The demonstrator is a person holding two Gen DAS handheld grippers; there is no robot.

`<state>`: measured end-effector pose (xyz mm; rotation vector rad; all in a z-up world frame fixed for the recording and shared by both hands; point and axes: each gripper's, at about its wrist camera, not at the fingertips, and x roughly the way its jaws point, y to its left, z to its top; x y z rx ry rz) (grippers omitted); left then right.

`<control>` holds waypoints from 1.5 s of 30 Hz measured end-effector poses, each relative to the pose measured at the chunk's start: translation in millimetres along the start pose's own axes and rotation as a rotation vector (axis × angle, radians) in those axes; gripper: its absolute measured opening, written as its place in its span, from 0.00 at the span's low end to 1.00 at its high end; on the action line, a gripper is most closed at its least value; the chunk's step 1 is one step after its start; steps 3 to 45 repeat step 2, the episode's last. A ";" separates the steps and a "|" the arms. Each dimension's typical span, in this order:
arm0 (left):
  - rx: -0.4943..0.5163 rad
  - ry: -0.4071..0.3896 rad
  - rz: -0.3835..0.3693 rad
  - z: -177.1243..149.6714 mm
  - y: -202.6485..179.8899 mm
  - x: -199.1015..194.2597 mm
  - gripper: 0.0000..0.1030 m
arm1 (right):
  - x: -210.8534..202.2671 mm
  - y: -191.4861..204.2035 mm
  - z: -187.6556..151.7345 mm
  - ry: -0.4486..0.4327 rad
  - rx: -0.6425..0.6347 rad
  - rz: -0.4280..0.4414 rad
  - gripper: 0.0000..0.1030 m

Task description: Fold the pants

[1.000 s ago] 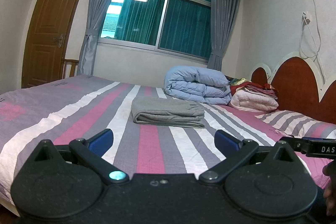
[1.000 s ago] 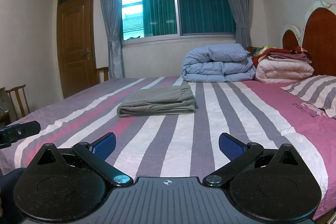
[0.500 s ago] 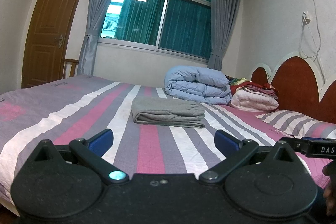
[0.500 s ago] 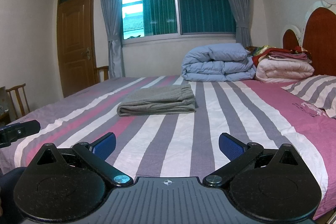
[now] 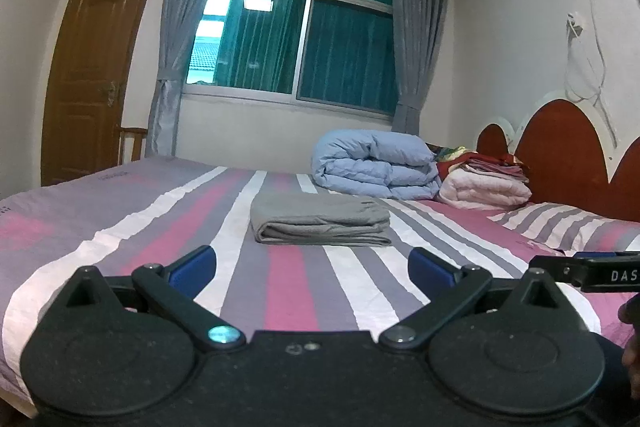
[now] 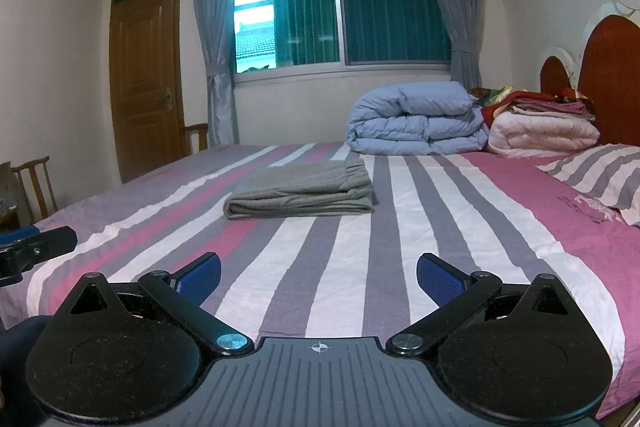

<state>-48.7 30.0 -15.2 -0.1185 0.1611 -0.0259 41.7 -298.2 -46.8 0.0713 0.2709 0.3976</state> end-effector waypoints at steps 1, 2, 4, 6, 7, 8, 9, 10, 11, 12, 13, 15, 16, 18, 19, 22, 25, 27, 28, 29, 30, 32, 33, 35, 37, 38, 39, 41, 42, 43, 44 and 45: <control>0.001 0.002 0.000 -0.1 0.1 0.2 0.94 | 0.4 -1.3 -0.8 0.000 -0.002 0.002 1.00; 0.002 0.004 -0.002 0.0 0.2 0.5 0.94 | 0.3 -1.2 -0.8 0.001 -0.002 0.002 1.00; 0.002 0.004 -0.002 0.0 0.2 0.5 0.94 | 0.3 -1.2 -0.8 0.001 -0.002 0.002 1.00; 0.002 0.004 -0.002 0.0 0.2 0.5 0.94 | 0.3 -1.2 -0.8 0.001 -0.002 0.002 1.00; 0.002 0.004 -0.002 0.0 0.2 0.5 0.94 | 0.3 -1.2 -0.8 0.001 -0.002 0.002 1.00; 0.002 0.004 -0.002 0.0 0.2 0.5 0.94 | 0.3 -1.2 -0.8 0.001 -0.002 0.002 1.00; 0.002 0.004 -0.002 0.0 0.2 0.5 0.94 | 0.3 -1.2 -0.8 0.001 -0.002 0.002 1.00; 0.002 0.004 -0.002 0.0 0.2 0.5 0.94 | 0.3 -1.2 -0.8 0.001 -0.002 0.002 1.00; 0.002 0.004 -0.002 0.0 0.2 0.5 0.94 | 0.3 -1.2 -0.8 0.001 -0.002 0.002 1.00; 0.002 0.004 -0.002 0.0 0.2 0.5 0.94 | 0.3 -1.2 -0.8 0.001 -0.002 0.002 1.00; 0.002 0.004 -0.002 0.0 0.2 0.5 0.94 | 0.3 -1.2 -0.8 0.001 -0.002 0.002 1.00; 0.002 0.004 -0.002 0.0 0.2 0.5 0.94 | 0.3 -1.2 -0.8 0.001 -0.002 0.002 1.00; 0.002 0.004 -0.002 0.0 0.2 0.5 0.94 | 0.3 -1.2 -0.8 0.001 -0.002 0.002 1.00; 0.002 0.004 -0.002 0.0 0.2 0.5 0.94 | 0.3 -1.2 -0.8 0.001 -0.002 0.002 1.00; 0.002 0.004 -0.002 0.0 0.2 0.5 0.94 | 0.3 -1.2 -0.8 0.001 -0.002 0.002 1.00; 0.002 0.004 -0.002 0.0 0.2 0.5 0.94 | 0.3 -1.2 -0.8 0.001 -0.002 0.002 1.00; 0.002 0.004 -0.002 0.0 0.2 0.5 0.94 | 0.3 -1.2 -0.8 0.001 -0.002 0.002 1.00; 0.002 0.004 -0.002 0.0 0.2 0.5 0.94 | 0.3 -1.2 -0.8 0.001 -0.002 0.002 1.00; 0.002 0.004 -0.002 0.0 0.2 0.5 0.94 | 0.3 -1.2 -0.8 0.001 -0.002 0.002 1.00; 0.002 0.004 -0.002 0.0 0.2 0.5 0.94 | 0.3 -1.2 -0.8 0.001 -0.002 0.002 1.00; 0.002 0.004 -0.002 0.0 0.2 0.5 0.94 | 0.3 -1.2 -0.8 0.001 -0.002 0.002 1.00; 0.002 0.004 -0.002 0.0 0.2 0.5 0.94 | 0.3 -1.2 -0.8 0.001 -0.002 0.002 1.00; 0.002 0.004 -0.002 0.0 0.2 0.5 0.94 | 0.3 -1.2 -0.8 0.001 -0.002 0.002 1.00; 0.002 0.004 -0.002 0.0 0.2 0.5 0.94 | 0.3 -1.2 -0.8 0.001 -0.002 0.002 1.00; 0.002 0.004 -0.002 0.0 0.2 0.5 0.94 | 0.3 -1.2 -0.8 0.001 -0.002 0.002 1.00; 0.002 0.004 -0.002 0.0 0.2 0.5 0.94 | 0.3 -1.2 -0.8 0.001 -0.002 0.002 1.00; 0.002 0.004 -0.002 0.0 0.2 0.5 0.94 | 0.3 -1.2 -0.8 0.001 -0.002 0.002 1.00; 0.002 0.004 -0.002 0.0 0.2 0.5 0.94 | 0.3 -1.2 -0.8 0.001 -0.002 0.002 1.00; 0.002 0.004 -0.002 0.0 0.2 0.5 0.94 | 0.3 -1.2 -0.8 0.001 -0.002 0.002 1.00; 0.002 0.004 -0.002 0.0 0.2 0.5 0.94 | 0.3 -1.2 -0.8 0.001 -0.002 0.002 1.00; 0.002 0.004 -0.002 0.0 0.2 0.5 0.94 | 0.3 -1.2 -0.8 0.001 -0.002 0.002 1.00; 0.002 0.004 -0.002 0.0 0.2 0.5 0.94 | 0.3 -1.2 -0.8 0.001 -0.002 0.002 1.00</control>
